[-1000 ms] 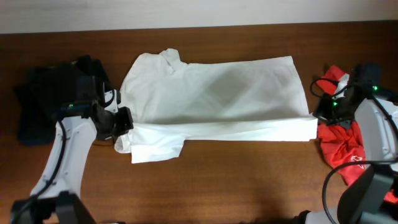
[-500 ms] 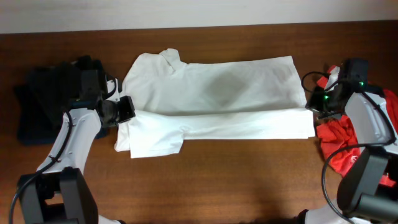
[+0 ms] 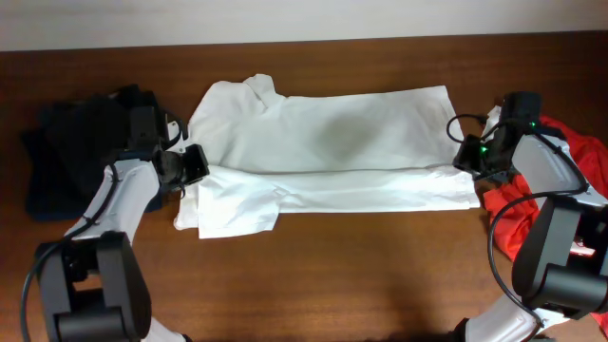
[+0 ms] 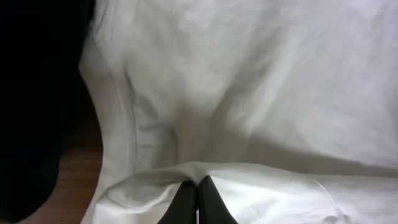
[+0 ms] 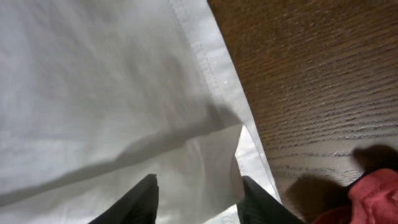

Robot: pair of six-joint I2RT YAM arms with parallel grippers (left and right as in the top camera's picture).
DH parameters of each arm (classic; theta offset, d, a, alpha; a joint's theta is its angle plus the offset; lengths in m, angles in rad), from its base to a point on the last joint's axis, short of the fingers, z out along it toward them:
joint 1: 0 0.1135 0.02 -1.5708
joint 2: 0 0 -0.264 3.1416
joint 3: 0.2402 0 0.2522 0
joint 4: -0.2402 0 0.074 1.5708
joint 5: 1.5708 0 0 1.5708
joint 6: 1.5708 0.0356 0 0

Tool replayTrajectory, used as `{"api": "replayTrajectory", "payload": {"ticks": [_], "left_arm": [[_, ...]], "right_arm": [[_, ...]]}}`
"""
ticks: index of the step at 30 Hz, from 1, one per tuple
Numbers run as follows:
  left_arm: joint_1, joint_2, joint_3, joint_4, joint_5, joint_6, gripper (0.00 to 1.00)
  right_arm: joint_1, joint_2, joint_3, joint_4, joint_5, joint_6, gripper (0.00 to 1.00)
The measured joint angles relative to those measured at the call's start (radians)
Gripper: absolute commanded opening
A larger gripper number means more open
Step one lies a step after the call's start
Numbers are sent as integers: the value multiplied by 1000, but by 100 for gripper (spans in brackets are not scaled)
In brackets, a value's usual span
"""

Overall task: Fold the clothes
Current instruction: 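Move both grippers to the shirt's bottom hem corners and grasp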

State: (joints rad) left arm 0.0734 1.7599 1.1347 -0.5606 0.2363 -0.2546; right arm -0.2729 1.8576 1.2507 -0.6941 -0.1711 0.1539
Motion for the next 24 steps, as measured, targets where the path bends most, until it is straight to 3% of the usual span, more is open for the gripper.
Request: {"api": "replayTrajectory", "payload": {"ticks": [5, 10, 15, 19, 24], "left_arm": [[0, 2, 0, 62, 0, 0, 2], [0, 2, 0, 130, 1, 0, 2], [0, 2, 0, 139, 1, -9, 40], [0, 2, 0, 114, 20, -7, 40], [-18, 2, 0, 82, 72, 1, 40]], "right_arm": [[0, 0, 0, -75, 0, 0, 27], [0, 1, -3, -111, 0, 0, 26], [0, 1, -40, -109, 0, 0, 26], [0, 1, -60, -114, 0, 1, 23], [0, 1, -92, -101, 0, 2, 11]]}}
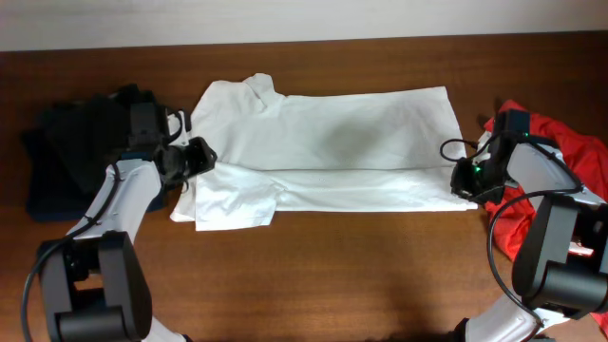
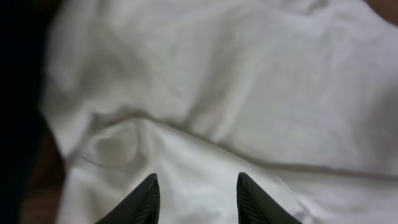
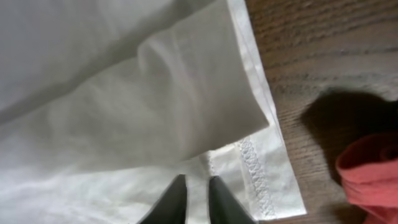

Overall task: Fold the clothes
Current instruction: 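Move both grippers to the shirt's bottom hem corners and grasp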

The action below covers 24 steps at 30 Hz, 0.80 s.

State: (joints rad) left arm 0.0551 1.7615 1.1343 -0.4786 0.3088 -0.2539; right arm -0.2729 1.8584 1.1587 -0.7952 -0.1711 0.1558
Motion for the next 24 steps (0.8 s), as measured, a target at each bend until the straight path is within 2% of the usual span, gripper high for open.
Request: {"api": "replayTrajectory", "payload": {"ticks": [10, 14, 20, 22, 24], "left_arm": [[-227, 0, 0, -139, -14, 51, 45], [-343, 0, -23, -144, -82, 53, 46], [-426, 0, -47, -149, -191, 56, 47], [-432, 0, -47, -148, -207, 56, 44], [-432, 4, -47, -146, -216, 56, 35]], "right_arm": [[0, 7, -34, 21, 0, -2, 9], [0, 7, -34, 22, 0, -3, 9], [0, 7, -34, 22, 0, -2, 9], [0, 7, -34, 22, 0, -2, 8], [0, 7, -34, 22, 0, -2, 9]]}}
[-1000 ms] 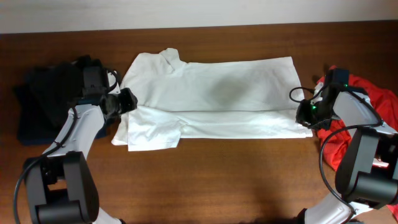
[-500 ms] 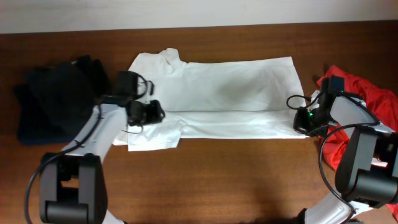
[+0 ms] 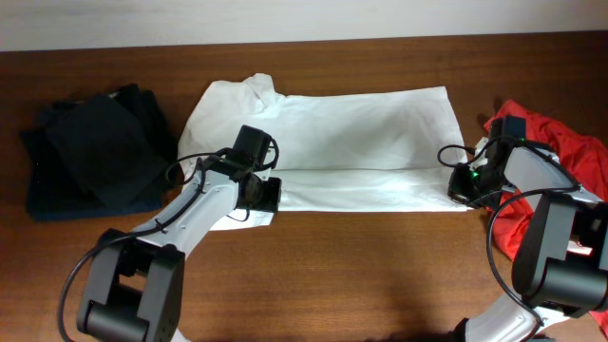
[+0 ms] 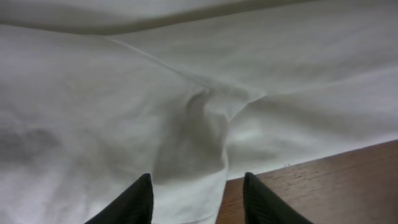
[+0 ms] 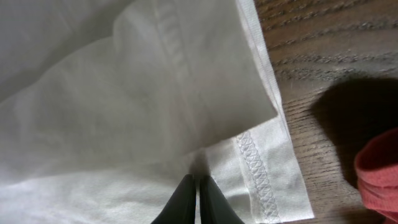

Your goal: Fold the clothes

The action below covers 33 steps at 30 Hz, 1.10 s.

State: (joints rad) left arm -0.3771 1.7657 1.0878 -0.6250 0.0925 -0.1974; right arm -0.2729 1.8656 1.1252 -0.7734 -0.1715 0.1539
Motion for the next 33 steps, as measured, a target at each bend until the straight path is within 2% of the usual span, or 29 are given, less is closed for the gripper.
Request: {"api": "replayTrajectory", "payload": {"ticks": [2, 5, 8, 25, 28, 33], "left_arm": [[0, 21, 0, 5, -5, 5, 24], [0, 63, -1, 16, -12, 9, 21], [0, 64, -3, 39, -15, 10, 0], [8, 64, 103, 23, -50, 14, 0], [35, 64, 103, 55, -84, 14, 0], [76, 64, 103, 191, -97, 14, 0]], "right_arm": [[0, 0, 0, 0, 0, 0, 9], [0, 0, 0, 0, 0, 0, 8], [0, 0, 0, 0, 0, 0, 8], [0, 0, 0, 3, 0, 0, 8], [0, 0, 0, 4, 0, 0, 8], [0, 0, -1, 4, 0, 0, 8]]}}
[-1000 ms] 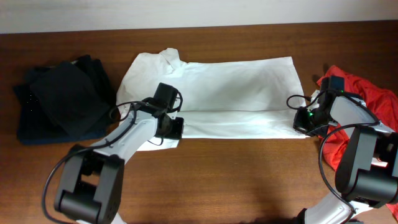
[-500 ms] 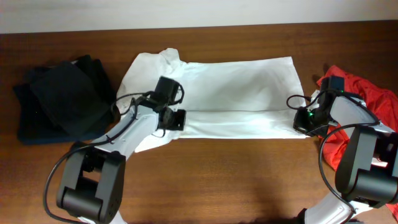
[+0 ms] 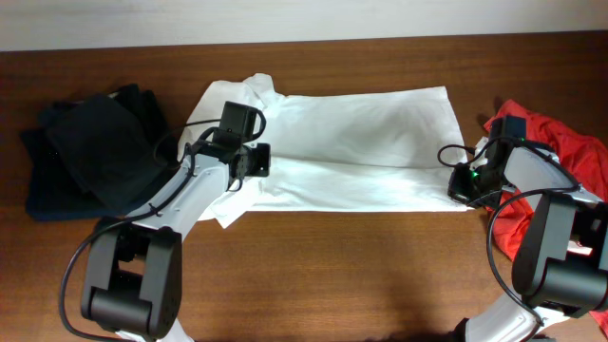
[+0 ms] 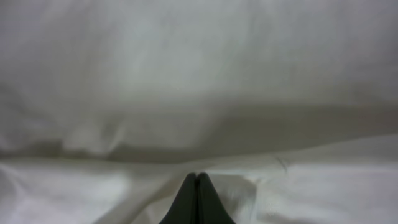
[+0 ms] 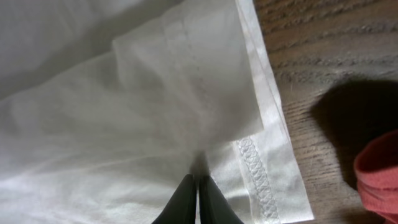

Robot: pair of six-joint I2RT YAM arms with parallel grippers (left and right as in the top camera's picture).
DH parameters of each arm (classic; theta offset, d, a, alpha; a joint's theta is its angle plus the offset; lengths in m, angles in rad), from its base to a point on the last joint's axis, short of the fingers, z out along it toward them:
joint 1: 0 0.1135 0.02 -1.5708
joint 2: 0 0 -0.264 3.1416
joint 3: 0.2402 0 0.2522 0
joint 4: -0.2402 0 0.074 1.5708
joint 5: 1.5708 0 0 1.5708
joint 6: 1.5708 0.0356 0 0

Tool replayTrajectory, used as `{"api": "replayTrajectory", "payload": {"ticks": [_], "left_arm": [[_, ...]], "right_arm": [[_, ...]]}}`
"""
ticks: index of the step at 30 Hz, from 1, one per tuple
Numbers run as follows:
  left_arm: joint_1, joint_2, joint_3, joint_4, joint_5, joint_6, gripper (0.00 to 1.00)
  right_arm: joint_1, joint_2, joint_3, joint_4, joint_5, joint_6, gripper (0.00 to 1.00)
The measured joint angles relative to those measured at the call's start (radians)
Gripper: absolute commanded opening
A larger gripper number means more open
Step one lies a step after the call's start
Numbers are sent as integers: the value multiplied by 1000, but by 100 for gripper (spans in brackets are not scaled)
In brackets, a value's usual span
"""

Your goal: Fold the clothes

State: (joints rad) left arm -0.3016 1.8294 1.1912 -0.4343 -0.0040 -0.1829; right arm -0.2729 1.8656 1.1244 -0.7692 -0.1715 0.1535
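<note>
A white shirt [image 3: 351, 133] lies flat across the middle of the table, its front edge folded up along its length. My left gripper [image 3: 249, 161] is on the shirt's left part near the sleeve. The left wrist view shows it [image 4: 197, 178] shut on a ridge of white fabric [image 4: 199, 74]. At the shirt's front right corner my right gripper [image 3: 463, 187] is shut on the cloth. In the right wrist view it [image 5: 198, 182] pinches the folded layer beside the stitched hem [image 5: 255, 168].
A pile of black clothes [image 3: 85, 142] lies at the far left. A red garment [image 3: 560, 161] lies at the right edge, close behind my right arm, and shows as a red patch [image 5: 376, 180] in the right wrist view. Brown table [image 3: 361, 275] runs along the front.
My left gripper was open at the sleeve's front right corner. Now it sits further back and left, shut on white fabric, and the sleeve flap has changed shape. My right gripper stays shut on the hem corner.
First my left gripper was shut on the shirt's left edge and my right one open at the right edge. Then the left stood open, the right nearly shut by the front hem. Then the left was open at the sleeve, the right shut. Now both are shut on the shirt.
</note>
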Motion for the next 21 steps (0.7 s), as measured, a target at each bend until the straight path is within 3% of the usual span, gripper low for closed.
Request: {"api": "replayTrajectory", "payload": {"ticks": [3, 8, 13, 17, 19, 21], "left_arm": [[0, 0, 0, 55, 15, 0, 4], [0, 0, 0, 85, 23, -1, 39], [5, 0, 18, 29, 24, -1, 40], [55, 0, 113, -244, 31, -5, 35], [119, 0, 128, -373, 30, -25, 40], [182, 0, 128, -409, 30, -44, 42]], "right_arm": [[0, 0, 0, 0, 0, 0, 8], [0, 0, 0, 0, 0, 0, 8], [0, 0, 0, 0, 0, 1, 8], [0, 0, 0, 0, 0, 0, 8], [0, 0, 0, -1, 0, 0, 8], [0, 0, 0, -1, 0, 1, 8]]}}
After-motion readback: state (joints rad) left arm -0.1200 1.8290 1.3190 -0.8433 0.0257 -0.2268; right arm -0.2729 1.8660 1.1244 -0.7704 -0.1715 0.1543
